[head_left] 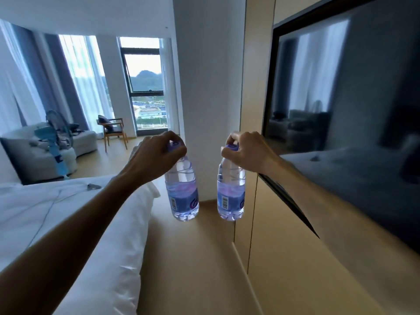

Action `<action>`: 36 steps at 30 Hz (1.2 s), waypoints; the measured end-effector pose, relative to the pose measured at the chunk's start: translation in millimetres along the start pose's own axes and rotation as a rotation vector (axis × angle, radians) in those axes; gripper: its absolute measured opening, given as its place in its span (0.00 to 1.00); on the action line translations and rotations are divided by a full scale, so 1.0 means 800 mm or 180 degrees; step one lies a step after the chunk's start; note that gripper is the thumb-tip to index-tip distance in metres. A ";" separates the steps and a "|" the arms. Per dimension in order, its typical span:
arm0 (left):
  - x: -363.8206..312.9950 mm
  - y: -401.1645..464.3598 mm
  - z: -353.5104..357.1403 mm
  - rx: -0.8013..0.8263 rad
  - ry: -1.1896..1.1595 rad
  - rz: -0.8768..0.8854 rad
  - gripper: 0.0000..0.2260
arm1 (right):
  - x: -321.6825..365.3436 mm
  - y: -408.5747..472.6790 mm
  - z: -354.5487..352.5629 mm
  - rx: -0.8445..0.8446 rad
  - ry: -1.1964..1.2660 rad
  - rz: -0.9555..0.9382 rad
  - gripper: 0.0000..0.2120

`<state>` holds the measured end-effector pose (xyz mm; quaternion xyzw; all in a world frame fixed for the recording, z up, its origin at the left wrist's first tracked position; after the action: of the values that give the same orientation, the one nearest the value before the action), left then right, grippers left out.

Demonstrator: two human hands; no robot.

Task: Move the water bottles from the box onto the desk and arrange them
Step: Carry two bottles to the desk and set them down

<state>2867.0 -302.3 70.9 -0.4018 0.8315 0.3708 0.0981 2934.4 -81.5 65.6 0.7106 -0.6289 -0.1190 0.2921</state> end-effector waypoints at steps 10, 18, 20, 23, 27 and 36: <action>0.109 0.157 0.030 -0.0125 0.0370 -0.0259 0.11 | -0.077 0.199 0.117 0.0012 0.0320 -0.0478 0.13; 0.219 0.289 0.059 -0.0303 0.0359 -0.0115 0.09 | -0.115 0.358 0.212 0.0051 0.0368 -0.0675 0.12; 0.246 0.327 0.067 -0.0339 0.0423 -0.0052 0.09 | -0.126 0.398 0.237 0.0094 0.0340 -0.0672 0.11; 0.285 0.386 0.080 -0.0342 0.0499 -0.0076 0.11 | -0.146 0.454 0.275 0.0046 0.0350 -0.0614 0.12; 0.340 0.453 0.102 -0.0226 0.0576 -0.0135 0.10 | -0.176 0.527 0.330 0.0072 0.0423 -0.0574 0.14; 0.473 0.613 0.174 -0.0166 0.0628 -0.0208 0.10 | -0.263 0.702 0.467 0.0099 0.0617 -0.0737 0.10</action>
<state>2235.8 -233.3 61.9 -0.4657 0.8136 0.3475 0.0173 2233.1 1.0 41.9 0.7910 -0.5134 -0.0729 0.3247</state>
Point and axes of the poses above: each hand's wrist, its own y-axis towards the middle knuckle, its own z-axis out of the palm, x = y × z, the point moved 3 cm from there along y, towards the middle knuckle, and after that the axes turned 7 degrees about -z, right-handed, at the moved point
